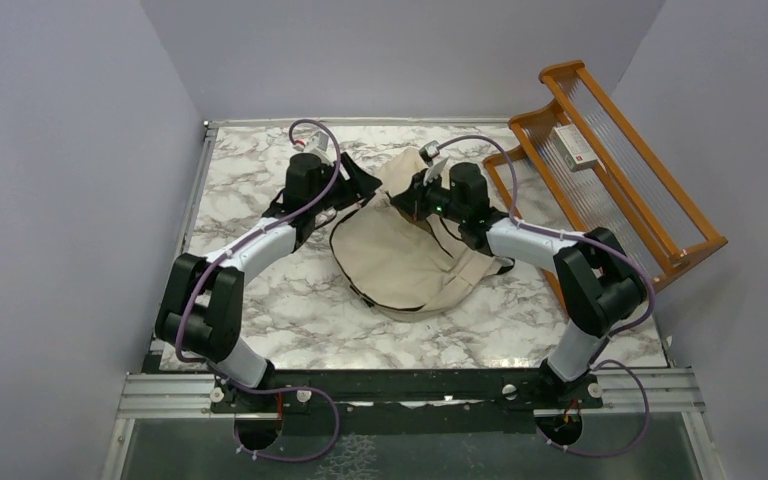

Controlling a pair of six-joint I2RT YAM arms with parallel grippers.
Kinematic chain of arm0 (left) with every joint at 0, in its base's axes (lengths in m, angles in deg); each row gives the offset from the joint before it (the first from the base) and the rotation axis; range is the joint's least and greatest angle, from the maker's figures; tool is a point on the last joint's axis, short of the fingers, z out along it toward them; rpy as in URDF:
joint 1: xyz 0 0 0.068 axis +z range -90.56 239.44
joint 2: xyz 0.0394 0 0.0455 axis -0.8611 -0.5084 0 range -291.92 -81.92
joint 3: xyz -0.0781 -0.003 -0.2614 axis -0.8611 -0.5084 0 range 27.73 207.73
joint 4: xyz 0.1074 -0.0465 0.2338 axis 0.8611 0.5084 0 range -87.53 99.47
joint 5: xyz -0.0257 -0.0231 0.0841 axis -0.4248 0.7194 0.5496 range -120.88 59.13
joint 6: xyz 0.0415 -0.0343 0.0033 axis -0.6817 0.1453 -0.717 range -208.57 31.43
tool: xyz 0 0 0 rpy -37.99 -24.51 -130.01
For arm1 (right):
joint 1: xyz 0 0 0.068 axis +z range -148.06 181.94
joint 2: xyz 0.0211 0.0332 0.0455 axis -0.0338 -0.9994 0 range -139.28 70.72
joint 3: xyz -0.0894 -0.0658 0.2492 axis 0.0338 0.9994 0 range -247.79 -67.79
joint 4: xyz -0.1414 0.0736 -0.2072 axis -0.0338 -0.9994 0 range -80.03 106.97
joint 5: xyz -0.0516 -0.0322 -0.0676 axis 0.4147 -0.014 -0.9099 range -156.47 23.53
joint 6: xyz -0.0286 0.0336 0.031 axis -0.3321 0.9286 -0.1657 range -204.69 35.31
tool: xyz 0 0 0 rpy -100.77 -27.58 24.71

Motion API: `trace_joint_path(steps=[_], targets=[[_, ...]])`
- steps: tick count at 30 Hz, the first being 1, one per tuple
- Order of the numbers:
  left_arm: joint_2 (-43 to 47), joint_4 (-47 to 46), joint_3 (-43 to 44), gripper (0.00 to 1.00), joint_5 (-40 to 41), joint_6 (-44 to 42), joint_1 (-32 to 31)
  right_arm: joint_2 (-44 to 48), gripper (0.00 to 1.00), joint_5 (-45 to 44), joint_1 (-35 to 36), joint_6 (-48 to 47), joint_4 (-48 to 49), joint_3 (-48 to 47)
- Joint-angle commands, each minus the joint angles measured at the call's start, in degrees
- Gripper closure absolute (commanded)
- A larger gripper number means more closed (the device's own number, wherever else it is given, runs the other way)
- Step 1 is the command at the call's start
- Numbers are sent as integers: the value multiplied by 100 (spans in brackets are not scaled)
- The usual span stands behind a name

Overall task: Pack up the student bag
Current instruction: Zip the student bag at the center of the board.

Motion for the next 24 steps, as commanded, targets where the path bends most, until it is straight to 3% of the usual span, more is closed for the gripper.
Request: trace_joint_path(steps=[1,14,24], targets=[[-223,-128,150,33,-255,241,19,391,99,315,25,-31,1133,385],[-736,-470,462,34,-615,603,4,273,99,619,25,177,1469,423],[-998,-798,559,58,-861,719,-200,228,99,529,25,120,1292,287]])
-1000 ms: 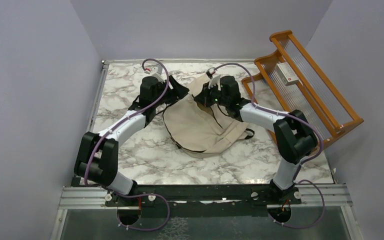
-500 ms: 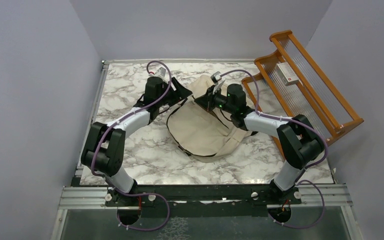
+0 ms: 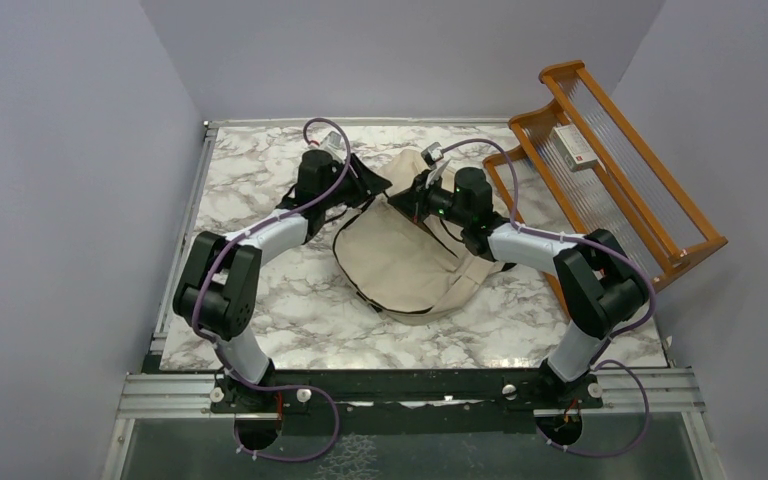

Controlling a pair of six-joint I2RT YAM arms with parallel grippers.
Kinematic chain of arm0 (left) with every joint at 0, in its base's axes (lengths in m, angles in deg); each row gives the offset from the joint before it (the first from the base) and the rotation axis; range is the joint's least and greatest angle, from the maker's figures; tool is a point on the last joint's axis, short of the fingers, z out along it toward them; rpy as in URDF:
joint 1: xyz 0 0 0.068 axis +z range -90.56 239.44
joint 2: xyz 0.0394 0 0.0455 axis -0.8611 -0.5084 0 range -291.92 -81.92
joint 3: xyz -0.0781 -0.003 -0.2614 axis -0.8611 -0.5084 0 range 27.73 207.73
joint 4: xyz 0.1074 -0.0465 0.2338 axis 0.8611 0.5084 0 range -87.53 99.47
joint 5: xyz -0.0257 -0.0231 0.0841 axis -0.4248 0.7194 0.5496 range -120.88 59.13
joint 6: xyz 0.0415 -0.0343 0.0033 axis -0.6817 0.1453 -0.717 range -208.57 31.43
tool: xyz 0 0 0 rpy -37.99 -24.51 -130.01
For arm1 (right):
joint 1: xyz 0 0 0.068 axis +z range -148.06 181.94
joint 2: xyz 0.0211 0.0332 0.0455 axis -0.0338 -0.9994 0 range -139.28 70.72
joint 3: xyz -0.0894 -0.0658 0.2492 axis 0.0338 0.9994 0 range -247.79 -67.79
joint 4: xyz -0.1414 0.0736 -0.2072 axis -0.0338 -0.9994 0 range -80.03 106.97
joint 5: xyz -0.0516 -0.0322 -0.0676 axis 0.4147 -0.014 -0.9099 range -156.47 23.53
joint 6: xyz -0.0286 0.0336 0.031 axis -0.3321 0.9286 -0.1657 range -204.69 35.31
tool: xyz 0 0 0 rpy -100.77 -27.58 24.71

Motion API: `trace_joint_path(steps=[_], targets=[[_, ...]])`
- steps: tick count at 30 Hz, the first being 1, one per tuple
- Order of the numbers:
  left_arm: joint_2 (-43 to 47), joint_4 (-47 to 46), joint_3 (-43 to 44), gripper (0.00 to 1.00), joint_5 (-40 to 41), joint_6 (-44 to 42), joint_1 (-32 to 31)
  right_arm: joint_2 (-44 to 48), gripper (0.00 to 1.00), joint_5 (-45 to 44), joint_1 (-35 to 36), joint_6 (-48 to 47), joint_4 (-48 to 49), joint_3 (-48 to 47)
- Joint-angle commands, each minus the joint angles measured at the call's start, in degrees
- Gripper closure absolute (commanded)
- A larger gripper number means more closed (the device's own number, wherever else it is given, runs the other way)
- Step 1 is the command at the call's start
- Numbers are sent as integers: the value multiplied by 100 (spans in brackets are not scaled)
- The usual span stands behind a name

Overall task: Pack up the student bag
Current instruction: Zip the student bag at the center of the board.

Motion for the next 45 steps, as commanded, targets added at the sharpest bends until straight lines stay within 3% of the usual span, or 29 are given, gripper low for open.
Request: trace_joint_path(steps=[1,7,13,17,21,24,33,42,45], targets=[[-113,-391,184,60,-288,89,-135,52,99,152,25,20,237,-221],[-112,-501,88,68,-355,86,-270,39,99,-13,25,6,158,-281],[-56,-570,46,100,-338,31,-271,44,99,-104,29,-52,69,-286],[11,-570,67,100,-328,-69,-271,59,92,-299,25,-104,-14,-302],[84,-561,86,100,-303,-258,-271,97,64,-342,25,-322,-274,-444],[90,-561,159,100,-326,-335,-271,79,56,-507,25,-536,-643,-663],[11,-552,409,100,-495,-418,-271,-277,55,-675,25,-1090,-1596,-1415],[46,-552,380,100,-478,-384,-281,-531,57,-1120,25,-917,-1689,-1759],[62,-550,355,100,-477,-380,-280,-568,62,-1039,25,-783,-1529,-1762]])
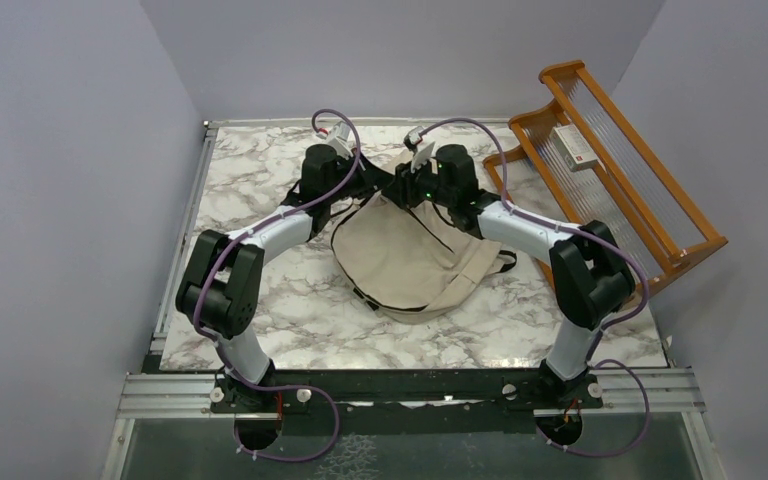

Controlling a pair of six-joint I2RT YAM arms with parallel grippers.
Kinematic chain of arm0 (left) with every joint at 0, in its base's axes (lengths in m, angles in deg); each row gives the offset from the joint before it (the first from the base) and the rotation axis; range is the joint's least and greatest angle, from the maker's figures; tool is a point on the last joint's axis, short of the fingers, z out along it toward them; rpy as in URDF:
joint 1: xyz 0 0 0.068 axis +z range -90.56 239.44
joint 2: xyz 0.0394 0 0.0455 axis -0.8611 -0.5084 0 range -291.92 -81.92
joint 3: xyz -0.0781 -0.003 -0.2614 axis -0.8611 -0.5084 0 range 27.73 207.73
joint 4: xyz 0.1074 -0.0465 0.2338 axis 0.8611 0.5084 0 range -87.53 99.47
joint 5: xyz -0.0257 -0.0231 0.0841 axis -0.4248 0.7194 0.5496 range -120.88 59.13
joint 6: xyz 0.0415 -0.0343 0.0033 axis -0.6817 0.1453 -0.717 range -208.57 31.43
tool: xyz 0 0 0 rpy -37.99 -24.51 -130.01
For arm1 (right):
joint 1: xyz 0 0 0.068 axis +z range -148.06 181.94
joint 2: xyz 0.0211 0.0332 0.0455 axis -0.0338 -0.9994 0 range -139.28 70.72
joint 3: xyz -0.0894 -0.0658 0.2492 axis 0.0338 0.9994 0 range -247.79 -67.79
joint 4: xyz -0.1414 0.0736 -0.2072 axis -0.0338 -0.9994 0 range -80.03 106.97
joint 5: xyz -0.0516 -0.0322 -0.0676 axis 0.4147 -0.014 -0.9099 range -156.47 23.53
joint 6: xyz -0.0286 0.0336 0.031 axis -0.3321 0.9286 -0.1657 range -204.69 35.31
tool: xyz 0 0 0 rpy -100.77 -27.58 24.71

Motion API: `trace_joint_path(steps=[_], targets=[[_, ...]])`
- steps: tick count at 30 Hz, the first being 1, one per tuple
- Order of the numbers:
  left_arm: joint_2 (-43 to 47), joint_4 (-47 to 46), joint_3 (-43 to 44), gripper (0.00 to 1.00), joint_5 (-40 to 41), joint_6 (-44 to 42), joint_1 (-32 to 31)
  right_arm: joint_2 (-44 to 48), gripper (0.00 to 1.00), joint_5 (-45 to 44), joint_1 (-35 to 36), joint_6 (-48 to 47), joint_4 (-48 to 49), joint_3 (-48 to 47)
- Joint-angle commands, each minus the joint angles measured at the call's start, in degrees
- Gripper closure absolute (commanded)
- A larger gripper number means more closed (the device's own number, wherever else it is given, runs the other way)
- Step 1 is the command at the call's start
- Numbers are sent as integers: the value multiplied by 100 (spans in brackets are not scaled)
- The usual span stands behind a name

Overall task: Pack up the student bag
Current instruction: Zip the student bag at the center of the board.

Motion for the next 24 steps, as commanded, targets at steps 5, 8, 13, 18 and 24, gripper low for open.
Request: trace_joint_path(steps=[5,8,13,18,24], targets=[[145,-108,108,100,-325,3,-85,-170,89,-27,-26,360,705,-243],[174,-51,106,84,-323,-122,-49,-49,98,-21,-25,410,1017,19],[605,118,-272,37,-156,-674,197,250,100,-151,-26,487,1189,439],[1424,175,-967,30,-137,-1651,609,539,99,218,-41,566,1210,674],[2284,219,-1669,30,-178,-3151,644,840,100,1275,-60,433,1078,744]])
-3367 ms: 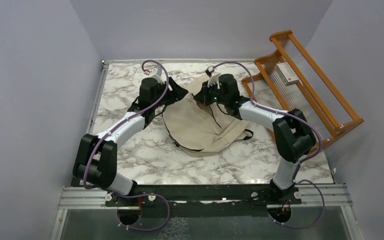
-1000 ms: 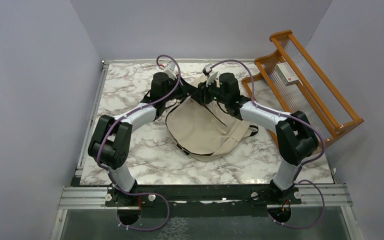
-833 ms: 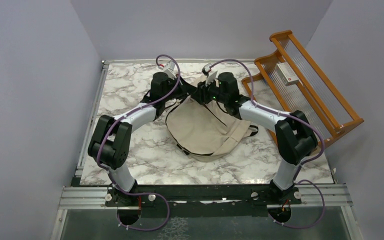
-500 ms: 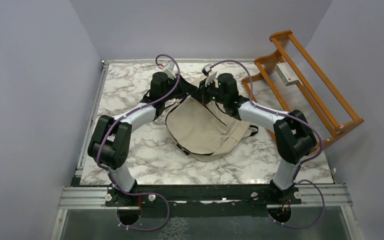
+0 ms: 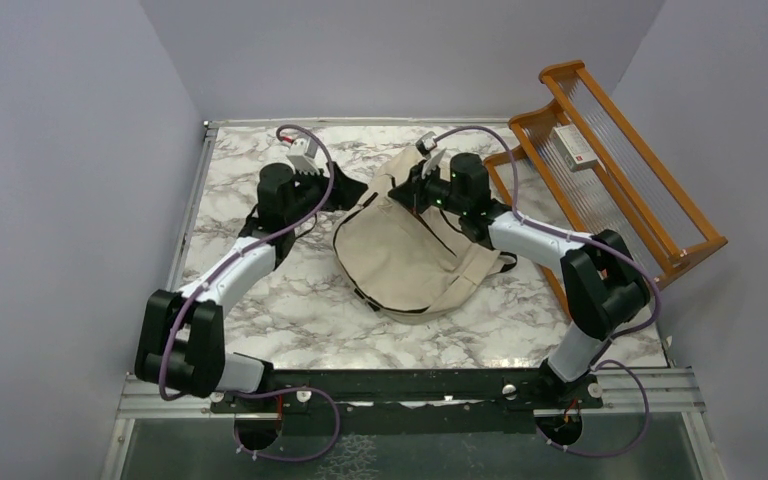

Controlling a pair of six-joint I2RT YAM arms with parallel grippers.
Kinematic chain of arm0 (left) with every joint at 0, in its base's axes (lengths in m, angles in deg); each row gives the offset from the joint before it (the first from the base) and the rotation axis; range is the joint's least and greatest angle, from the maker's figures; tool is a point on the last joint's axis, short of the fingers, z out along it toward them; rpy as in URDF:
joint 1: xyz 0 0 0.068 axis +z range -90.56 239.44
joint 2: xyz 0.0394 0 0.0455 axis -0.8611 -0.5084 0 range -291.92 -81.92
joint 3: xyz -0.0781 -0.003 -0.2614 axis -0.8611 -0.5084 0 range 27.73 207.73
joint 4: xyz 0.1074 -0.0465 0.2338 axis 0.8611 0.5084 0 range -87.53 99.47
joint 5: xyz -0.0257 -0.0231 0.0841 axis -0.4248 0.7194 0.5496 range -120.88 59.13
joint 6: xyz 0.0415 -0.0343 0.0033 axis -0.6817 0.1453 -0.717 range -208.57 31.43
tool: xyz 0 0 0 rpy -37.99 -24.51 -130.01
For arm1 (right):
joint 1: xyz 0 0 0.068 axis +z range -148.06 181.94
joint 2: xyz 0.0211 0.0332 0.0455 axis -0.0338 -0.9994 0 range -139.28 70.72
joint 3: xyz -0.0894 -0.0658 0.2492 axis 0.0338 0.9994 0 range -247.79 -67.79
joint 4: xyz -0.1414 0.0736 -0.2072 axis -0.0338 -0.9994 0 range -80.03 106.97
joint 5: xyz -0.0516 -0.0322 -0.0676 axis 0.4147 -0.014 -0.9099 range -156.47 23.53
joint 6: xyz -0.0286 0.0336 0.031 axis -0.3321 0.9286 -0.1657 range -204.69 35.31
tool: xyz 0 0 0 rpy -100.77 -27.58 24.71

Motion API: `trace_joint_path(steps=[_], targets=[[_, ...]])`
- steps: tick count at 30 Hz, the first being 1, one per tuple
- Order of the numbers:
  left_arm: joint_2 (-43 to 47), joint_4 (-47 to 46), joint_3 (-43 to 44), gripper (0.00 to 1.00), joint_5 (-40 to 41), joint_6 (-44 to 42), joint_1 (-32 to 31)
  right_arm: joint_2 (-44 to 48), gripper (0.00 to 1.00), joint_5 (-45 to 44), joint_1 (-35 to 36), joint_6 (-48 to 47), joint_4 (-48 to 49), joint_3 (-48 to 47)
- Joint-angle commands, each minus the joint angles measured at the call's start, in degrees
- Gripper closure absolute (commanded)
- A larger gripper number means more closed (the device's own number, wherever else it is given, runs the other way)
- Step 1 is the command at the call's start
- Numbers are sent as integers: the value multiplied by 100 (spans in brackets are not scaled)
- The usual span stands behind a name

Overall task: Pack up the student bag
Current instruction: Zip the student bag at the center of the board.

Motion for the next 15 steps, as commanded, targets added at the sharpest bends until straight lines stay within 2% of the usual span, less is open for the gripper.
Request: trace_joint_path(steps=[1,3,9,15], targets=[[656,-76,-556,30,-187,-1687,-49,435,100,1109,-40,-82,296,-11],[891,-202,-824,30,-334,-2257,-51,453,100,1568,-40,-143,211,-67],[1622,-342,-1356,33,-1493,-4170,-51,557,100,2817,-41,-449,-164,-242],[1731,-342,-1482,44,-2655,-4963,-59,703,100,3429,-35,-492,-282,-272]])
